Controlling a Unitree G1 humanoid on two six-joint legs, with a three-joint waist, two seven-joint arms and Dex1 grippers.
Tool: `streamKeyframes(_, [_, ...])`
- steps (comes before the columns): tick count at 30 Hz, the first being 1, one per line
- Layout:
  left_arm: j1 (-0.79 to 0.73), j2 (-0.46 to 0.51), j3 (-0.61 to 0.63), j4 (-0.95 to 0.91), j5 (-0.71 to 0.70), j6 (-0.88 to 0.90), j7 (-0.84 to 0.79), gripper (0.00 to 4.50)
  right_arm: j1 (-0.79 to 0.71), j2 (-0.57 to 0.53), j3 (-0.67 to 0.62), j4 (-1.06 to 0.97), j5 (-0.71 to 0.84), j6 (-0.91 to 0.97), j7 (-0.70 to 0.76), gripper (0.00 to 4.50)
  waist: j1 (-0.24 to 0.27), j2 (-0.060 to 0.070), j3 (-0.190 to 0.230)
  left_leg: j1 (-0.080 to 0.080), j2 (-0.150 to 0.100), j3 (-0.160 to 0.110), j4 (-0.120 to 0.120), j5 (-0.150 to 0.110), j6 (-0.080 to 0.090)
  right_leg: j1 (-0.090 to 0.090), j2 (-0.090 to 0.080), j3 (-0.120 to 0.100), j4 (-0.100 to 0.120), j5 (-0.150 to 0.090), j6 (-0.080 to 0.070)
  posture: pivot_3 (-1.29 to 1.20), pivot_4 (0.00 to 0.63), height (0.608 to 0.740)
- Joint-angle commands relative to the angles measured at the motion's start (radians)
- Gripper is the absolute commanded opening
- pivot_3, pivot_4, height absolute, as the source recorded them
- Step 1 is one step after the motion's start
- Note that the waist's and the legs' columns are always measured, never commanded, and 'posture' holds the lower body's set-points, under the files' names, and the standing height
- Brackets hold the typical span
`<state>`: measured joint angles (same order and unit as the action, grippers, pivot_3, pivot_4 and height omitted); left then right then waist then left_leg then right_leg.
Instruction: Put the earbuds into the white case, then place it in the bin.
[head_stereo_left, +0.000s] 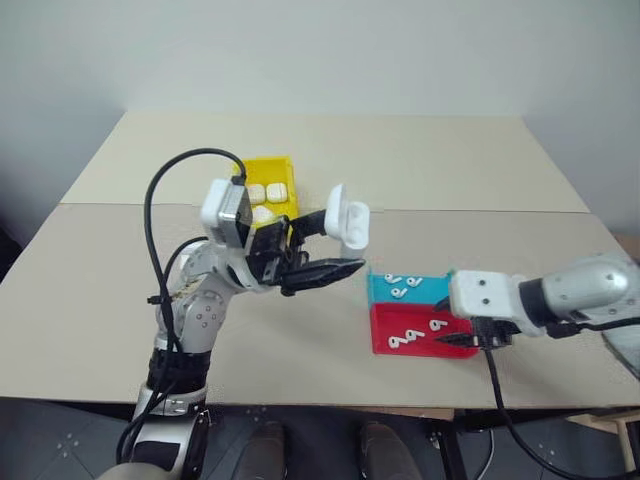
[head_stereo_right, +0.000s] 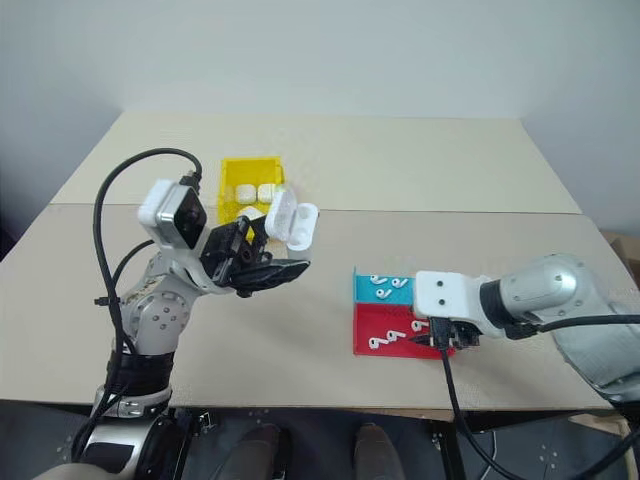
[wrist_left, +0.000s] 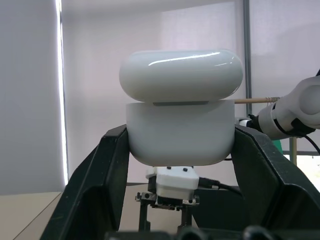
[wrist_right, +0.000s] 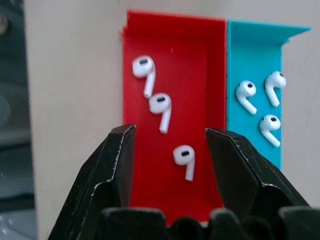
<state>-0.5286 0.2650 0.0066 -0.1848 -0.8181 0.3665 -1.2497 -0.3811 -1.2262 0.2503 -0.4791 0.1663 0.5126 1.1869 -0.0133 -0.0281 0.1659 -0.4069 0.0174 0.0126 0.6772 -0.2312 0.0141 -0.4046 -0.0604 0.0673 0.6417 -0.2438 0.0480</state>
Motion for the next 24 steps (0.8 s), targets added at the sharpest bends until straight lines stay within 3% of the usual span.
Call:
streamKeyframes(1, [0.002, -0.002, -0.012, -0.045, 0.007, -0.031, 0.0, 2.77, -0.06, 0.02, 0.074, 0.045, -0.112, -0.036, 0.031, 2.62, 0.0, 0.0, 0.0, 0.0, 0.0, 0.0, 0.0, 0.0, 0.0, 0.0, 0.0, 0.0, 0.0, 0.0, 0.0, 0.0, 0.15, 0.74])
streamKeyframes(8, [0.018, -0.001, -0.014, -0.065, 0.015, -0.044, 0.03, 2.77, -0.145, 0.082, 0.149, 0.126, -0.181, -0.031, 0.118, 2.62, -0.001, 0.0, 0.0, 0.0, 0.0, -0.001, 0.0, 0.0, 0.0, -0.001, 0.0, 0.0, 0.0, 0.0, 0.0, 0.0, 0.15, 0.74])
streamKeyframes(24, [0.059, 0.001, -0.026, -0.129, 0.029, -0.052, 0.114, 2.77, -0.181, 0.149, 0.202, 0.243, -0.286, -0.073, 0.199, 2.62, 0.0, 0.0, 0.0, 0.0, 0.0, -0.003, 0.0, 0.0, 0.0, 0.0, 0.0, 0.0, 0.0, 0.0, 0.0, 0.0, 0.15, 0.74])
